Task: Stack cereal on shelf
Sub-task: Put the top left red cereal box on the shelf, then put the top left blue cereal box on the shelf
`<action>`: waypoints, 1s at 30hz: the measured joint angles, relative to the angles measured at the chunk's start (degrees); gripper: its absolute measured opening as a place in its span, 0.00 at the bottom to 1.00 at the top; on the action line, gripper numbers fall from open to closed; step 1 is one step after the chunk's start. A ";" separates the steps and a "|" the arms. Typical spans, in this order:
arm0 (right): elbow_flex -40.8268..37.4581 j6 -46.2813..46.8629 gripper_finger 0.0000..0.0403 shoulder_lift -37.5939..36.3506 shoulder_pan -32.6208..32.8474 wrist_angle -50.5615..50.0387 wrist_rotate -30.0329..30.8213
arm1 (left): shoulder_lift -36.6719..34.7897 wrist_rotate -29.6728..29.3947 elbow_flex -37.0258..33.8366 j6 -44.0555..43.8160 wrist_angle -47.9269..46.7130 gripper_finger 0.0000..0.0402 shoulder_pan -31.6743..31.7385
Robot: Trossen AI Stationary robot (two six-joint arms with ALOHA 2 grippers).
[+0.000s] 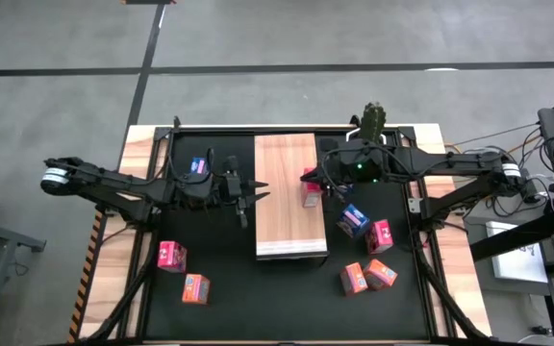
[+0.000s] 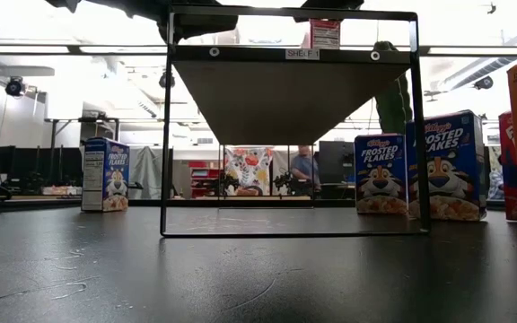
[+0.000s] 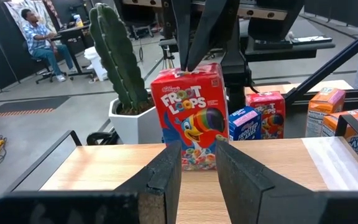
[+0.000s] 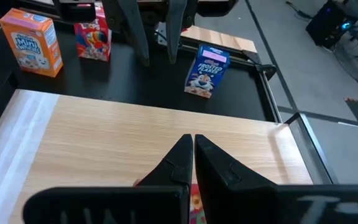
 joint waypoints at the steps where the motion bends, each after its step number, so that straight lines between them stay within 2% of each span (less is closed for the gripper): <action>1: 0.00 0.00 0.02 -0.11 0.00 0.06 0.00 | 0.00 0.00 0.00 -0.15 -0.01 0.21 0.00; 5: 0.00 0.07 0.02 -1.13 0.27 0.13 -0.03 | -0.01 -1.09 0.00 -1.66 -0.36 0.21 0.00; 9: 0.00 0.04 0.02 -2.71 1.86 -0.12 -0.07 | -1.25 -9.18 0.23 -5.35 -6.68 0.21 0.00; 12: -0.01 0.07 0.02 -4.15 3.66 -1.03 -0.07 | -3.04 -16.81 2.95 -11.96 -20.02 0.20 0.53; 15: -0.22 0.07 0.02 -5.37 5.73 -1.87 -0.07 | -3.78 -20.90 8.25 -23.35 -39.73 0.19 2.16; 18: -0.48 0.05 0.02 -6.22 7.86 -2.54 -0.04 | -3.12 -21.17 13.74 -34.05 -60.31 0.18 4.85; 21: -1.04 0.00 0.02 -6.97 9.95 -2.74 -0.02 | -2.17 -21.15 16.34 -40.28 -73.80 0.15 8.67; 24: -1.89 -0.06 0.02 -7.75 11.67 -3.41 -0.02 | -2.23 -17.39 16.53 -42.07 -77.87 0.10 13.24; 30: -5.12 0.07 0.02 -9.59 13.52 -3.53 0.01 | -2.78 -11.53 14.78 -41.91 -78.08 0.05 20.25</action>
